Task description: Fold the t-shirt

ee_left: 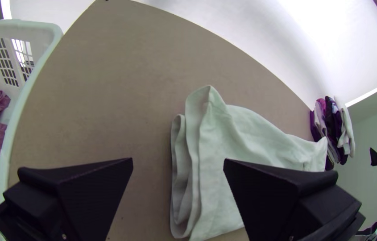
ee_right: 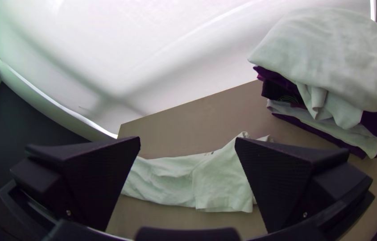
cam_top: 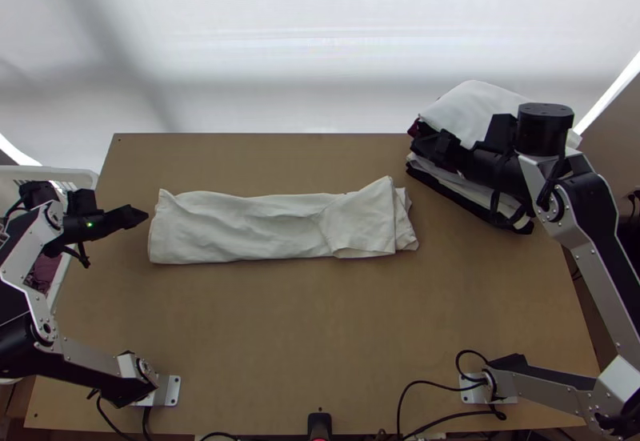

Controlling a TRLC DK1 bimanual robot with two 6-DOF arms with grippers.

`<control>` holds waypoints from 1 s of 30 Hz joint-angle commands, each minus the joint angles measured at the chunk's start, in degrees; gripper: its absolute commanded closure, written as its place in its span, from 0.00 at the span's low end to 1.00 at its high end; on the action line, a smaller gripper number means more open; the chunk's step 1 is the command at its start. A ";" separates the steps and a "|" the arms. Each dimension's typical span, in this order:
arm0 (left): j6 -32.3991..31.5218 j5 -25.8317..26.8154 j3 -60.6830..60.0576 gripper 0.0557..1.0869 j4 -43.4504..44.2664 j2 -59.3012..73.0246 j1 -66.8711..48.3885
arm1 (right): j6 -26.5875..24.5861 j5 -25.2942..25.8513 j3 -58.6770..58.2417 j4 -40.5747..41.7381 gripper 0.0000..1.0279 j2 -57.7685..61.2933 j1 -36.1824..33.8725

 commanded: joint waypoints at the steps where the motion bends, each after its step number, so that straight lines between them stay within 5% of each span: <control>1: 1.64 0.83 -1.70 0.04 1.44 3.12 -0.59 | 1.36 -0.80 1.85 -1.08 0.03 -0.14 -0.13; 18: 3.31 2.85 -3.64 0.04 1.53 9.53 -9.38 | 1.53 -0.80 3.70 -2.40 0.03 1.36 -0.48; 24: -3.01 2.06 -2.84 0.07 4.16 9.71 -13.07 | 1.53 -0.80 4.05 -2.58 0.03 1.62 -0.65; 26: -4.60 1.97 -3.11 0.25 4.08 8.30 -13.25 | 1.53 -0.80 4.14 -2.58 0.03 1.62 -0.65; 29: -7.76 -1.02 -2.14 0.95 4.25 6.63 -12.45 | 1.53 -0.80 4.23 -2.58 0.03 1.53 -0.74; 30: -8.02 -1.46 -1.44 0.96 3.81 6.37 -11.75 | 1.53 -0.80 4.23 -2.58 0.03 1.53 -0.83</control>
